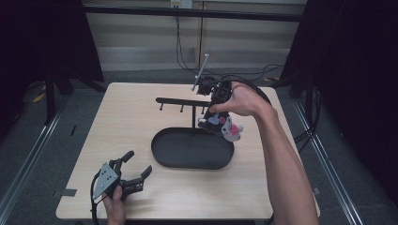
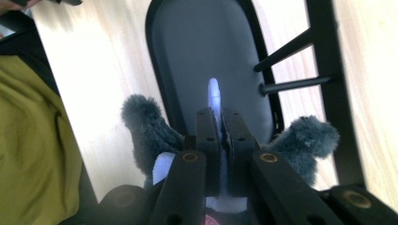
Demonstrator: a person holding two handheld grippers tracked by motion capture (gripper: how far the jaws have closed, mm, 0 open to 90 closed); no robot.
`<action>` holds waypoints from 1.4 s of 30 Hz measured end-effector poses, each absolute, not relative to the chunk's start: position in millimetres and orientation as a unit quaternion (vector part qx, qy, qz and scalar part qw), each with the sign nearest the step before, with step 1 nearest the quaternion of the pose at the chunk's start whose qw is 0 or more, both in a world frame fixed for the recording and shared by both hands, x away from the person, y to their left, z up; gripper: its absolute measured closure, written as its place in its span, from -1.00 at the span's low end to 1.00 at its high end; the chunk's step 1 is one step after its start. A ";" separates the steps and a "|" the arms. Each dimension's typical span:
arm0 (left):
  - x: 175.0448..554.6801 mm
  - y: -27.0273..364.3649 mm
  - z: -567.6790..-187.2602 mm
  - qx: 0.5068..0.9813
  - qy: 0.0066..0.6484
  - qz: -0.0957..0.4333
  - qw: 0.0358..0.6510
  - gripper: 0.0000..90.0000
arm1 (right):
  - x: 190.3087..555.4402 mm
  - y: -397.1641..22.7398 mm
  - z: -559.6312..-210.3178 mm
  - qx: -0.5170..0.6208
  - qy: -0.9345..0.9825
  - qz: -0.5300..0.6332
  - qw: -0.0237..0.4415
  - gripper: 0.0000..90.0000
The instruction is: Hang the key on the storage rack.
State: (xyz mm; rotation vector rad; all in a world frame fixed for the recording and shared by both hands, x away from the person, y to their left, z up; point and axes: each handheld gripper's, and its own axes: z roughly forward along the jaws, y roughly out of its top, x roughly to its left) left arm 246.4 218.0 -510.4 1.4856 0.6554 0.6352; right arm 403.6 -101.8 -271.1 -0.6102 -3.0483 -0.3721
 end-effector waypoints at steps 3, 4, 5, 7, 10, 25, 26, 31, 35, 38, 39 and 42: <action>246.4 218.1 -510.3 0.653 0.288 0.279 0.643 -0.66 | 409.2 -101.0 -269.8 -0.199 -0.973 -0.121 0.005 0.94; 246.4 218.1 -510.3 0.653 0.287 0.279 0.643 -0.66 | 411.2 -101.3 -269.5 -0.198 -0.973 -0.121 0.006 0.94; 246.3 217.2 -510.5 0.649 0.290 0.277 0.647 -0.66 | 412.6 -101.1 -268.7 -0.203 -0.972 -0.118 0.005 0.94; 246.3 217.2 -510.5 0.648 0.290 0.277 0.647 -0.66 | 417.5 -101.2 -268.6 -0.206 -0.972 -0.118 0.005 0.94; 246.4 218.1 -510.4 0.653 0.287 0.279 0.643 -0.66 | 419.6 -100.6 -269.6 -0.209 -0.971 -0.119 0.005 0.94; 246.4 218.0 -510.4 0.652 0.287 0.278 0.644 -0.66 | 430.2 -93.7 -270.0 -0.221 -0.971 -0.092 -0.011 0.93; 246.4 218.1 -510.4 0.652 0.287 0.278 0.644 -0.66 | 430.9 -93.3 -270.0 -0.220 -0.971 -0.091 -0.011 0.93; 246.4 218.1 -510.4 0.652 0.287 0.278 0.644 -0.66 | 431.3 -90.1 -271.8 -0.223 -0.971 -0.085 -0.023 0.93; 246.4 218.1 -510.4 0.653 0.286 0.278 0.644 -0.66 | 431.8 -86.9 -273.5 -0.229 -0.970 -0.076 -0.028 0.92; 246.3 218.1 -510.5 0.651 0.285 0.276 0.647 -0.66 | 430.5 -81.8 -277.5 -0.226 -0.971 -0.065 -0.033 0.92; 246.3 218.2 -510.5 0.652 0.285 0.276 0.647 -0.66 | 430.2 -80.5 -278.3 -0.227 -0.971 -0.061 -0.034 0.92; 246.5 218.3 -510.4 0.653 0.282 0.276 0.647 -0.66 | 430.8 -79.0 -279.8 -0.230 -0.971 -0.062 -0.035 0.92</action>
